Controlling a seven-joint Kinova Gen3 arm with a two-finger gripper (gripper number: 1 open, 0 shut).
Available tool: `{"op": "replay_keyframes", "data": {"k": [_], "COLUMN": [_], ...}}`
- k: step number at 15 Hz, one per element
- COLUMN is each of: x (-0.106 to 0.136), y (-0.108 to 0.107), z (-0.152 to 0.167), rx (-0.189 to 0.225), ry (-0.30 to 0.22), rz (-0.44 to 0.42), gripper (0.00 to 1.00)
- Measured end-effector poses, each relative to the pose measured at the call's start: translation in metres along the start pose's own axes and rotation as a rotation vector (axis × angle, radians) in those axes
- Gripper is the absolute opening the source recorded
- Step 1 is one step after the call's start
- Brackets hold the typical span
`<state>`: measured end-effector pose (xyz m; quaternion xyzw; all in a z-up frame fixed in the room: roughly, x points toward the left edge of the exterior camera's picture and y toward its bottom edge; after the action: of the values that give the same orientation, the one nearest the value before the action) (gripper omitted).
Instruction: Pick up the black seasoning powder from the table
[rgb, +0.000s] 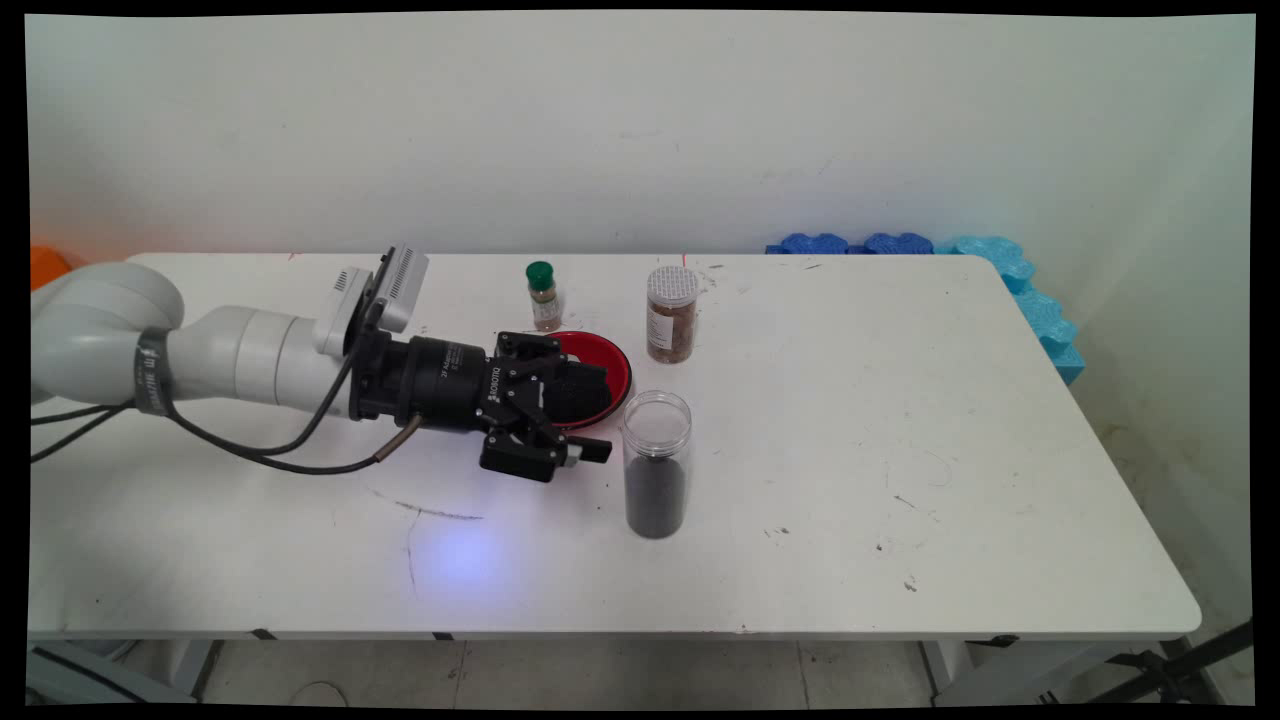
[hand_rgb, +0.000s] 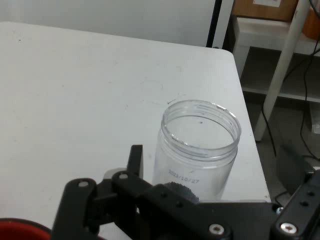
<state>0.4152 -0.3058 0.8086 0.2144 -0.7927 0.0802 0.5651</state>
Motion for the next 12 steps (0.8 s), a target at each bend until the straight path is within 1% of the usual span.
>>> {"op": "replay_keyframes", "data": {"k": [6, 12], "x": [-0.009, -0.015], "y": [-0.001, -0.004], "z": [0.009, 0.019], "rx": [0.003, 0.005], "ry": [0.005, 0.011], "rz": [0.033, 0.039], "gripper": [1.00, 1.00]}}
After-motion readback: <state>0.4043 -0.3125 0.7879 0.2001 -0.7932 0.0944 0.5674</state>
